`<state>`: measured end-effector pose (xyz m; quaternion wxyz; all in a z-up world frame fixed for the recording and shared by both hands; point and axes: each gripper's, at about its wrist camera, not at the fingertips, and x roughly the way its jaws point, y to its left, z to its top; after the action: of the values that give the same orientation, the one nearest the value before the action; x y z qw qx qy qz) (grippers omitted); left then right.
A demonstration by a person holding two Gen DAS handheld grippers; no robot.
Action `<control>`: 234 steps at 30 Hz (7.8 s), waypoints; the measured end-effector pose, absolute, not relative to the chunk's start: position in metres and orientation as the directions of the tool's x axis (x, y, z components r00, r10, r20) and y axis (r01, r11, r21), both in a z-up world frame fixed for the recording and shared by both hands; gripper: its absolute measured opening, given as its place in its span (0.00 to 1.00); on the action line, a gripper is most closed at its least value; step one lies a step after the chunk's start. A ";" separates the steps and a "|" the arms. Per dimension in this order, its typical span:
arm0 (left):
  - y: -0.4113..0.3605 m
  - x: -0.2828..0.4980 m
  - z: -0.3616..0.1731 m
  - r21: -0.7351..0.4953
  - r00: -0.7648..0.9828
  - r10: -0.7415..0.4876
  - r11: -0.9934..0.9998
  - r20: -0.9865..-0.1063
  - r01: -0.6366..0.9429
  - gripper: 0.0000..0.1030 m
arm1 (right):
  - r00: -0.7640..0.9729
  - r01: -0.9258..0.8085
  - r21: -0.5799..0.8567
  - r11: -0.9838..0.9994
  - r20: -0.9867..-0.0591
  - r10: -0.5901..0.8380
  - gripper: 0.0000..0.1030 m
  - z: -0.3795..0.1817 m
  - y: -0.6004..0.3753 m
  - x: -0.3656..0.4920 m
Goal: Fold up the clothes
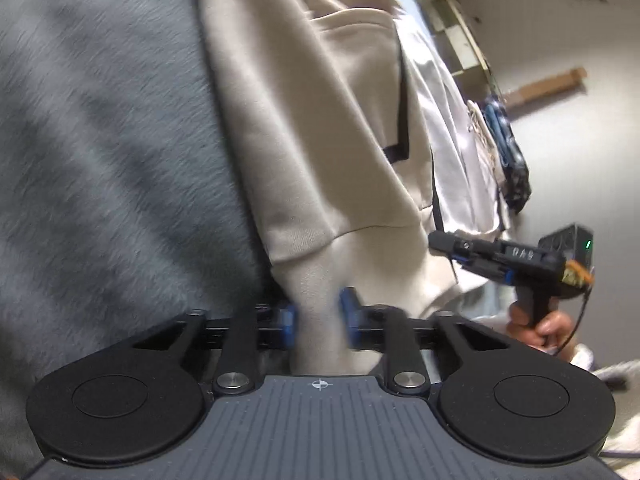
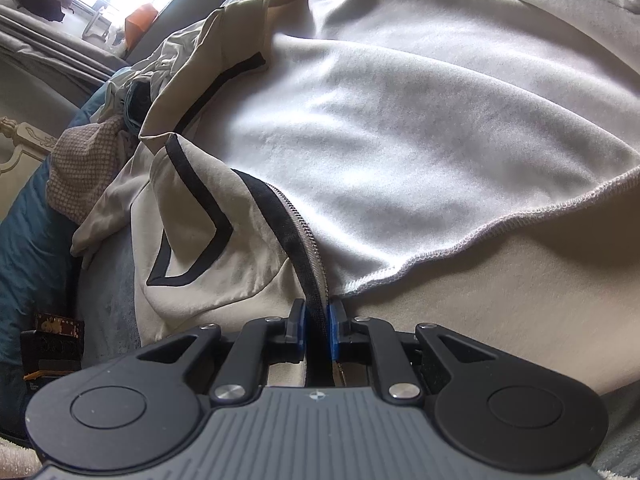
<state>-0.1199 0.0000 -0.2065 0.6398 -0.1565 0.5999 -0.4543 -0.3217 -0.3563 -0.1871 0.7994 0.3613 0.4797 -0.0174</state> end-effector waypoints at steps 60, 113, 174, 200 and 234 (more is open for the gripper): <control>-0.073 0.059 -0.143 -0.596 0.219 -0.750 0.638 -0.624 0.488 0.33 | 0.762 0.279 0.773 0.570 -0.539 0.358 0.57 -0.181 -0.446 -0.078; -0.122 0.059 -0.162 -0.275 0.535 -0.657 0.731 -0.530 0.625 0.33 | 0.679 0.010 0.322 0.947 -0.698 0.229 0.10 -0.114 -0.418 0.040; -0.105 0.073 -0.228 -0.909 0.077 -0.916 0.399 -0.393 0.117 0.05 | 0.772 0.383 0.856 0.347 -0.503 0.389 0.30 -0.223 -0.430 -0.116; -0.105 0.070 -0.232 -0.919 0.088 -0.929 0.369 -0.360 0.138 0.05 | 0.819 0.285 0.879 0.382 -0.431 0.380 0.46 -0.246 -0.445 -0.003; -0.102 0.076 -0.232 -0.922 0.088 -0.931 0.362 -0.353 0.135 0.06 | 0.843 0.186 0.960 0.207 -0.265 0.469 0.42 -0.255 -0.453 -0.026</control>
<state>0.0758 -0.1020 -0.2323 0.6342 -0.3768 0.5282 -0.4205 -0.0259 -0.4530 -0.2550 0.7310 0.6222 0.2631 0.0966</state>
